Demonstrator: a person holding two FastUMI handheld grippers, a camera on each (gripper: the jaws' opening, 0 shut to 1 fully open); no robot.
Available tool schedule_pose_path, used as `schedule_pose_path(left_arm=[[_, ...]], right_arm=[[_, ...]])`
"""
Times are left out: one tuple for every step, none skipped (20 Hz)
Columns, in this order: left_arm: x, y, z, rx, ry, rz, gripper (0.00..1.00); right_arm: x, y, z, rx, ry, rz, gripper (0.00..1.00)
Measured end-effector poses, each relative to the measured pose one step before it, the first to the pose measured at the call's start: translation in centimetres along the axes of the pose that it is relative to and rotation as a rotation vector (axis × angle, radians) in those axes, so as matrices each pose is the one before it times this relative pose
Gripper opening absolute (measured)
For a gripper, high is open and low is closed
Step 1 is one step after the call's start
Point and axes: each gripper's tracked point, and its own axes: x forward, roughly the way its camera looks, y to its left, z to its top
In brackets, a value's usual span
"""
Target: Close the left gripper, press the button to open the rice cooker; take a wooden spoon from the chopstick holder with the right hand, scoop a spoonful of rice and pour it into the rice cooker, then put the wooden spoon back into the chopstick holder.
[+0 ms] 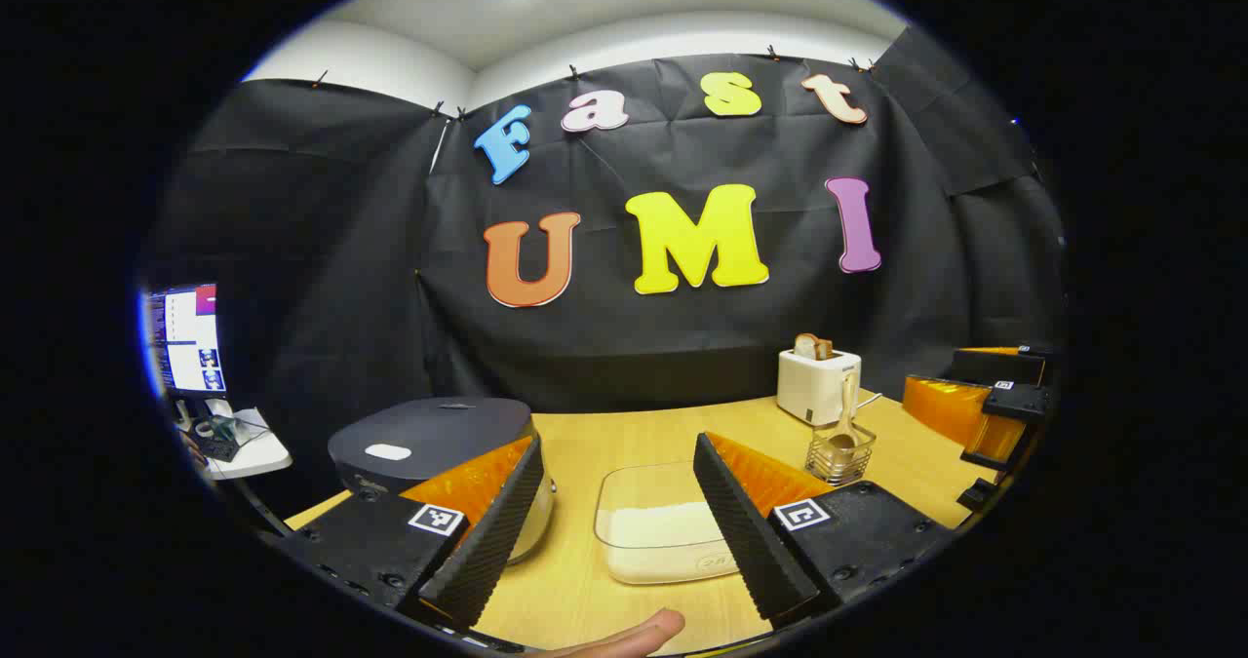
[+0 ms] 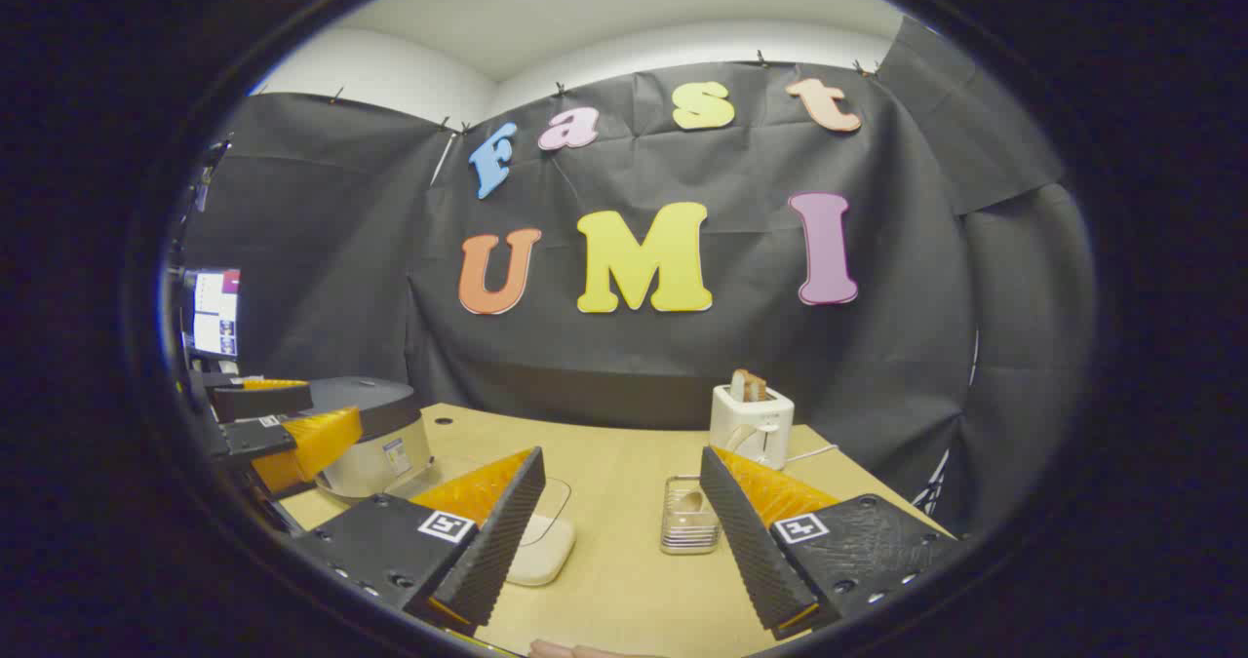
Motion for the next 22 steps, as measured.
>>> schedule_pose_path(left_arm=[[-0.333, 0.471, -0.413, 0.01053, 0.00809, -0.00122, 0.99], [-0.376, 0.176, -0.347, 0.00910, 0.00604, -0.01128, 0.99], [-0.162, 0.155, -0.024, -0.00073, 0.00104, -0.00854, 0.99], [-0.154, 0.164, -0.002, 0.00570, 0.01155, -0.00303, 0.99], [-0.065, 0.050, -0.090, 0.00137, -0.00364, -0.00590, 0.99], [-0.088, 0.081, 0.259, -0.00386, -0.00582, -0.00493, 0.99], [0.029, -0.121, -0.164, -0.00416, 0.01021, -0.00295, 0.99], [-0.037, 0.059, -0.233, -0.00467, 0.00489, -0.00038, 0.99], [-0.096, 0.033, -0.091, 0.00003, 0.00620, -0.00054, 0.99], [0.064, -0.018, -0.020, 0.00549, 0.00774, -0.00061, 0.99], [0.072, 0.175, 0.090, 0.00336, 0.00016, 0.00137, 0.99], [-0.153, 0.416, -0.085, 0.00205, 0.00610, 0.00358, 0.96], [0.090, 0.514, -0.126, -0.00002, 0.00926, 0.00514, 0.92], [0.061, 0.735, -0.205, -0.00185, 0.01320, 0.01152, 0.90], [0.201, 1.007, -0.193, -0.00441, 0.01919, 0.01792, 0.89], [0.104, 1.067, -0.068, -0.00949, 0.01332, 0.01637, 0.87], [0.147, 0.905, 0.007, -0.01619, 0.01686, 0.00937, 0.85], [0.254, 0.800, 0.023, -0.01349, 0.02021, -0.00034, 0.81], [0.192, 0.851, -0.022, -0.00811, 0.01898, 0.00220, 0.79], [0.293, 1.218, -0.124, -0.00480, 0.02347, 0.01362, 0.75], [0.307, 1.095, 0.170, 0.00151, 0.01156, 0.01120, 0.72], [0.167, 0.779, 0.417, 0.00236, 0.00776, 0.00376, 0.63]], right_arm=[[-0.218, 0.009, -0.174, 0.00049, 0.00657, -0.00792, 0.96], [-0.184, 0.063, 0.017, -0.00140, 0.00016, -0.00163, 0.95], [-0.171, -0.097, 0.574, -0.01267, -0.01292, 0.00028, 0.95], [-0.178, -0.376, 0.485, -0.00814, -0.01634, -0.00808, 0.96], [-0.161, -0.479, 0.323, -0.00437, -0.01298, -0.01281, 0.96], [-0.022, -0.295, 0.021, 0.00071, -0.01109, -0.00843, 0.95], [0.008, -0.020, 0.049, 0.00330, -0.00312, -0.00182, 0.96], [0.109, 0.000, -0.355, 0.00364, 0.00794, 0.00241, 0.95], [0.117, -0.025, -0.270, 0.00435, 0.01119, 0.00300, 0.95], [0.196, -0.033, -0.169, 0.00634, 0.00640, 0.00461, 0.95], [0.141, 0.010, -0.012, 0.00429, 0.00477, 0.00656, 0.95], [0.099, -0.142, -0.200, 0.00399, 0.00483, -0.00027, 0.95], [0.136, -0.228, -0.053, 0.00333, 0.00554, -0.00302, 0.95], [0.040, -0.155, -0.108, 0.00196, 0.00269, -0.00359, 0.95], [0.086, -0.315, 0.177, 0.00244, -0.00057, -0.00599, 0.95], [-0.027, -0.217, -0.030, 0.00123, -0.00151, -0.00627, 0.95], [-0.024, -0.283, 0.139, 0.00176, -0.00245, -0.00720, 0.95], [-0.076, -0.127, 0.121, 0.00042, -0.00324, -0.00340, 0.96], [-0.046, -0.141, 0.271, 0.00133, -0.00568, -0.00034, 0.95], [-0.082, -0.176, 0.201, 0.00210, -0.01010, -0.00039, 0.96], [0.017, -0.204, 0.366, 0.00201, -0.00987, -0.00328, 0.95], [0.022, -0.333, 0.012, 0.00440, -0.00435, -0.00817, 0.95]])
